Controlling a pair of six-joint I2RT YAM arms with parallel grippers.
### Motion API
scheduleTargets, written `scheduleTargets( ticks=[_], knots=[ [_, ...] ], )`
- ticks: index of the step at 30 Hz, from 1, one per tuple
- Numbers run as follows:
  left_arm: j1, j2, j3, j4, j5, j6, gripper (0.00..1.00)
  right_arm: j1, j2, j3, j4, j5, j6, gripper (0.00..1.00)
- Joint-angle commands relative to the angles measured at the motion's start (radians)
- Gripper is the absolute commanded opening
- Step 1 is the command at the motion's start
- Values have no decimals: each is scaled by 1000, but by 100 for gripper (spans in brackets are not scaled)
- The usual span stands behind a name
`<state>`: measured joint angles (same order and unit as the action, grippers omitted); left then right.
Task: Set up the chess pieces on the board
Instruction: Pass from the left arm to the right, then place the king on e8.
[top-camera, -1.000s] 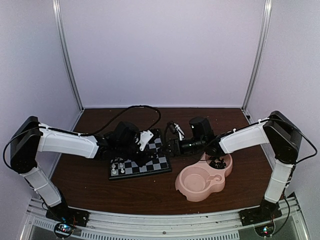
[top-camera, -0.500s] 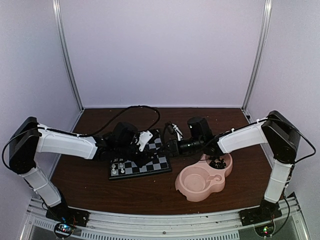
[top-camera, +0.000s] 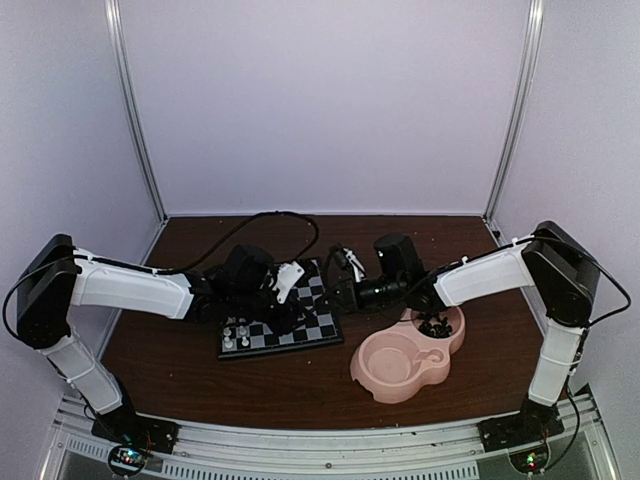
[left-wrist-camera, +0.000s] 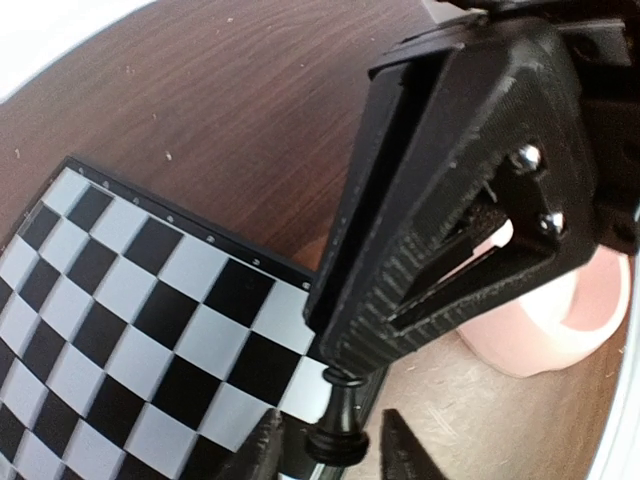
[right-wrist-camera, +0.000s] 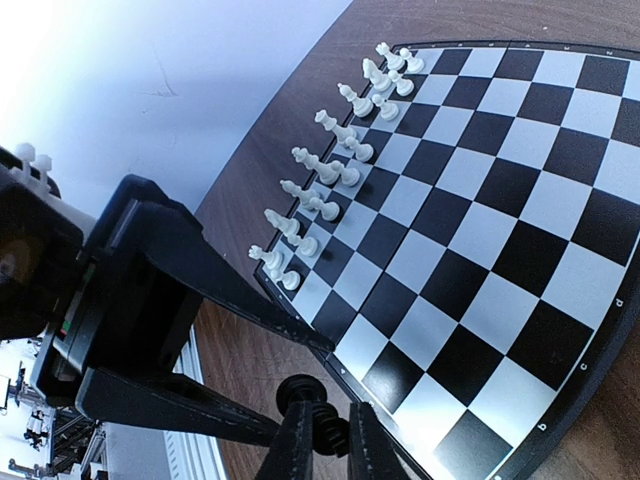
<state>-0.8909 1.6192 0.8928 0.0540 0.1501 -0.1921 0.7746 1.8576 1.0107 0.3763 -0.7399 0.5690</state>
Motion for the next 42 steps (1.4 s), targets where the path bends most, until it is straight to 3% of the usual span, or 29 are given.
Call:
scheduleTargets(
  ticks=[1, 9, 14, 22, 26, 32, 42],
  knots=[
    [1, -21, 4, 39, -40, -10, 45, 6, -22, 11, -44, 51, -43, 0],
    [20, -113, -69, 95, -99, -53, 67, 15, -71, 38, -244, 320, -190, 0],
    [80, -200, -143, 138, -150, -121, 69, 84, -54, 136, -399, 566, -323, 0],
    [82, -338, -209, 85, -495, -202, 68, 141, 17, 340, -617, 884, -378, 0],
    [84, -380, -226, 61, -600, -246, 68, 142, 103, 515, -763, 900, -391, 0],
    [84, -424, -276, 109, -666, -235, 68, 143, 194, 623, -822, 910, -440, 0],
    [84, -424, -275, 104, -664, -216, 67, 145, 224, 648, -862, 889, -460, 0]
  ],
)
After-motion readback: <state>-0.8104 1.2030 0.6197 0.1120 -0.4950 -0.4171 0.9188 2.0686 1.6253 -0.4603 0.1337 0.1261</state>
